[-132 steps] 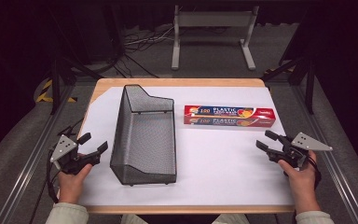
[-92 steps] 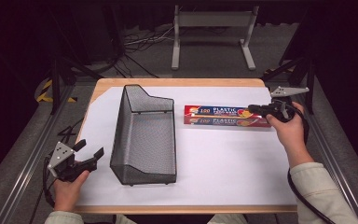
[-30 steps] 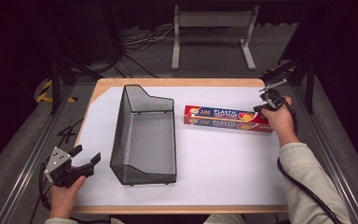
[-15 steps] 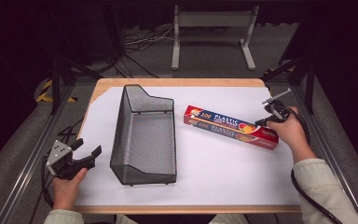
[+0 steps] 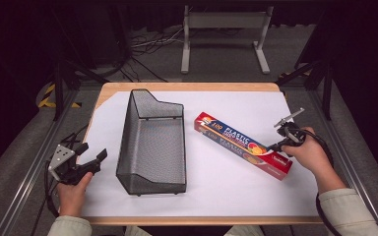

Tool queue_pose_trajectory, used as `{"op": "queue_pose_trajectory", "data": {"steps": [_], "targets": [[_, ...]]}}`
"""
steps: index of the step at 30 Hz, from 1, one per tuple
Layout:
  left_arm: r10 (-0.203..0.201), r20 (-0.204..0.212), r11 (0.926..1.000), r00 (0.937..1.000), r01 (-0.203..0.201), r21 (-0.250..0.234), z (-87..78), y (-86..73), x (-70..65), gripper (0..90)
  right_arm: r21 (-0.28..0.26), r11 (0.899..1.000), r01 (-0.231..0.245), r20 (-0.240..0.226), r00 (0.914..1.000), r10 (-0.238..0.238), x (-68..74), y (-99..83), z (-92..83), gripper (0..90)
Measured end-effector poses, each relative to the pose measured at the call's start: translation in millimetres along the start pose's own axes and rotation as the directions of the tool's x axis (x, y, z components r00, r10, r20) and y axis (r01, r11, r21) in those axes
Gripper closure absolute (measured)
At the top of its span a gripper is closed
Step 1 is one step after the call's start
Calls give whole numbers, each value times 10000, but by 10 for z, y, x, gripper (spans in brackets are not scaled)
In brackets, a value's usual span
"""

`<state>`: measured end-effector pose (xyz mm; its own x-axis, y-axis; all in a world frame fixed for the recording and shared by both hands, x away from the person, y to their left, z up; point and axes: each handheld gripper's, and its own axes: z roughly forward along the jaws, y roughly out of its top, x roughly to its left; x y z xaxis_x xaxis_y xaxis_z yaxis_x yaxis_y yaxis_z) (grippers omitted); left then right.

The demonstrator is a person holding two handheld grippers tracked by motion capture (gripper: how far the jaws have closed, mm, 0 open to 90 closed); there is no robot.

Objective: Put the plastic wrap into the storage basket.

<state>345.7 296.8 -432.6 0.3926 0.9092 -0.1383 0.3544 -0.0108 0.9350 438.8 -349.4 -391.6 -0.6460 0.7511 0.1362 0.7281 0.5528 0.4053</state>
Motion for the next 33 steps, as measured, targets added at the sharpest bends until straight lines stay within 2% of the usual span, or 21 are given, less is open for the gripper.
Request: {"op": "queue_pose_trajectory", "data": {"steps": [6, 12, 14, 16, 18, 21, 24, 25, 29, 31, 33], "targets": [[-107, -50, 9999, 9999, 107, 37, 11, -20, 5, 223, 144, 9983, 572, -430, 9975, -566, 201, -56, 21, 900], [-148, -54, 9999, 9999, 148, -7, 9, -20, 3, 224, 110, 9973, 728, -701, 9949, -718, 263, -76, 41, 900], [-136, -67, 9999, 9999, 136, 3, 9, -20, 3, 224, 83, 9971, 761, -539, 9957, -756, 263, -75, 40, 886], [-125, -76, 9999, 9999, 125, -15, 7, -19, 4, 224, -161, 9983, 551, -230, 9982, -555, 269, -72, 16, 831], [-128, -94, 9999, 9999, 128, 11, 9, -22, 7, 224, -437, 9969, 652, 33, 9979, -652, 294, -65, -18, 808], [-115, -110, 9999, 9999, 115, 20, 17, -24, 9, 222, -1304, 9892, 664, 673, 9961, -580, 314, -58, -112, 760], [-95, -111, 10000, 9999, 95, 12, 21, -23, 6, 222, -2494, 9677, 369, 661, 9976, -210, 339, -75, -207, 729], [-95, -111, 10000, 9999, 95, 12, 21, -23, 6, 223, -2494, 9677, 369, 661, 9976, -210, 339, -75, -207, 729], [-99, -112, 9999, 9999, 100, 81, 34, -24, 6, 223, -3985, 9149, 647, 539, 9974, -471, 430, -85, -321, 668], [-82, -105, 9999, 9999, 83, 63, 39, -24, 3, 222, -4658, 8800, 929, 604, 9955, -731, 488, -79, -370, 623], [-79, -95, 10000, 9999, 79, 56, 41, -24, 2, 222, -5173, 8517, 837, 365, 9965, -758, 540, -75, -410, 559]]}}
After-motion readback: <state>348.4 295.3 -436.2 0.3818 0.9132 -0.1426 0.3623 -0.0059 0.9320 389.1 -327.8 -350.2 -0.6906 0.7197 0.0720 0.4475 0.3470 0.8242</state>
